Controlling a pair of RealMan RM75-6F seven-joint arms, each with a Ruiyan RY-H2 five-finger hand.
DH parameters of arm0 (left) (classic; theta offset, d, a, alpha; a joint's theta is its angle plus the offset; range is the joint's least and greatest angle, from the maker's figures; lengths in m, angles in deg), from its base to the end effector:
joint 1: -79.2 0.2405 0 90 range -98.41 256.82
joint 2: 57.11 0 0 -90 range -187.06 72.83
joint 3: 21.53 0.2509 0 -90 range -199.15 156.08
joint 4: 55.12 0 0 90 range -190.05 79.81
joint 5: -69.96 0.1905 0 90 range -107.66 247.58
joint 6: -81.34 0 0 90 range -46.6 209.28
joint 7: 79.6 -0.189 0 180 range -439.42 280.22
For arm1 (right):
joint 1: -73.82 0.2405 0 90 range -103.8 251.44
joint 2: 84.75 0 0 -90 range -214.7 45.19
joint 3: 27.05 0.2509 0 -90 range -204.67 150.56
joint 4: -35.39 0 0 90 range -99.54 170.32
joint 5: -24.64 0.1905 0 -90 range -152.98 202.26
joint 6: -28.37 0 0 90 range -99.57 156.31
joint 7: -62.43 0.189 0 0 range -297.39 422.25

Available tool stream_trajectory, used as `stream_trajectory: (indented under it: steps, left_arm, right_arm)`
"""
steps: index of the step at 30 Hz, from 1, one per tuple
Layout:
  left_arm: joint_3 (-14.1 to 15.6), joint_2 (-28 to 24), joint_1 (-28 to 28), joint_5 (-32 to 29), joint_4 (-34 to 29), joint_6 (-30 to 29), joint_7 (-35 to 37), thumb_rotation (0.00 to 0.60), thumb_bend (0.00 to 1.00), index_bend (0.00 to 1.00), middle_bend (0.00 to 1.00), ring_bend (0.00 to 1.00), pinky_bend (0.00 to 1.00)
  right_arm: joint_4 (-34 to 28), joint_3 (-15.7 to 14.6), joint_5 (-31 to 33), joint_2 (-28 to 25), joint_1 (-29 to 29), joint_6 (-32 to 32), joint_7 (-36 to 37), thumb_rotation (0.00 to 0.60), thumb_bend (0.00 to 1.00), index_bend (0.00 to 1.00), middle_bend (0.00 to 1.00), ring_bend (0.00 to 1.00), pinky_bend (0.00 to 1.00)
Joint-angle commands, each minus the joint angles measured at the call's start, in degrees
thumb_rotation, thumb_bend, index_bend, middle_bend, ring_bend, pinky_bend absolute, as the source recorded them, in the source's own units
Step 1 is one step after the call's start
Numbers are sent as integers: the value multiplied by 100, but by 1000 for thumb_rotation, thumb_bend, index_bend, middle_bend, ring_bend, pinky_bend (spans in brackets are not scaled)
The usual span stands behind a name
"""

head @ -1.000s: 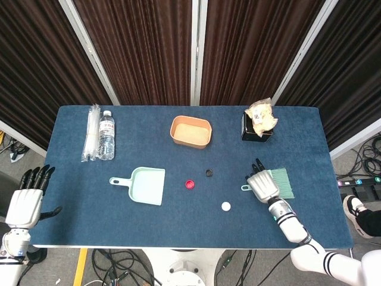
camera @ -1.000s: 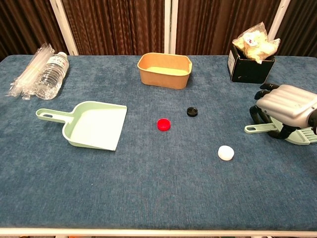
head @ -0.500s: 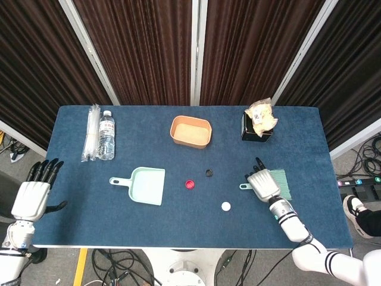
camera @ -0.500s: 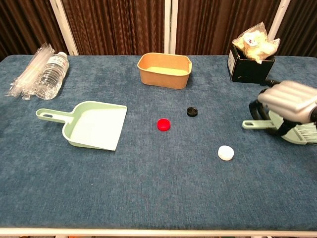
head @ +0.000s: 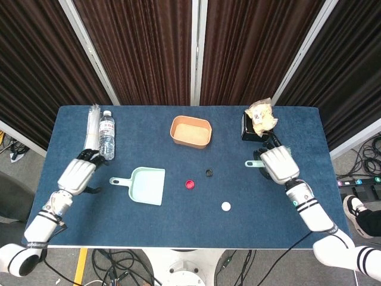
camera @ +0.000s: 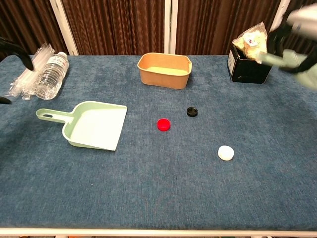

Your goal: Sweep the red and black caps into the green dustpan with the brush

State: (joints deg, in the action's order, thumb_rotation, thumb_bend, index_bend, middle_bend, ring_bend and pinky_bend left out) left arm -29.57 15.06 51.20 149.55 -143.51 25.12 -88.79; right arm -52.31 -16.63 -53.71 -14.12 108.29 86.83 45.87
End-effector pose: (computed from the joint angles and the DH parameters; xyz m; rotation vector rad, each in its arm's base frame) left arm -0.2236 0.3388 0.0714 -1.8262 -0.8901 -0.8163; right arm -0.1818 -0.3761 0.0982 1.8318 -0.6184 0.8377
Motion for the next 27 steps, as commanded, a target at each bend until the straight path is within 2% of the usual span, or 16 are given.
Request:
stream_trajectory:
  steps: [1, 8, 12, 18, 23, 27]
  left_arm:
    - [-61, 381, -272, -456, 49, 310, -440, 600, 115, 336, 314, 186, 176]
    - [-43, 1006, -554, -1085, 284, 527, -1041, 600, 177, 355, 344, 231, 238]
    - [16, 1262, -646, -1401, 423, 403, -1628, 600, 224, 371, 375, 260, 278]
    - [185, 1550, -721, -1889, 578, 265, -2488, 600, 244, 387, 378, 259, 311]
    - [268, 1668, -740, -2123, 642, 160, -2776, 600, 255, 396, 386, 260, 313]
    - [256, 1754, -746, -2195, 738, 86, -2734, 600, 278, 437, 444, 308, 318]
  right_arm:
    - [-173, 103, 56, -232, -17, 107, 111, 600, 377, 693, 651, 273, 63]
    - [-124, -37, -31, -182, -37, 99, 332, 600, 377, 696, 656, 279, 63]
    - [-58, -92, -106, -152, -68, 175, 446, 600, 378, 696, 657, 279, 63]
    - [25, -168, -173, -122, -113, 251, 531, 600, 378, 700, 659, 284, 63]
    - [58, -217, -190, -81, -112, 237, 553, 600, 378, 700, 660, 284, 63]
    - [103, -234, -185, -39, -96, 215, 568, 600, 379, 700, 661, 285, 63]
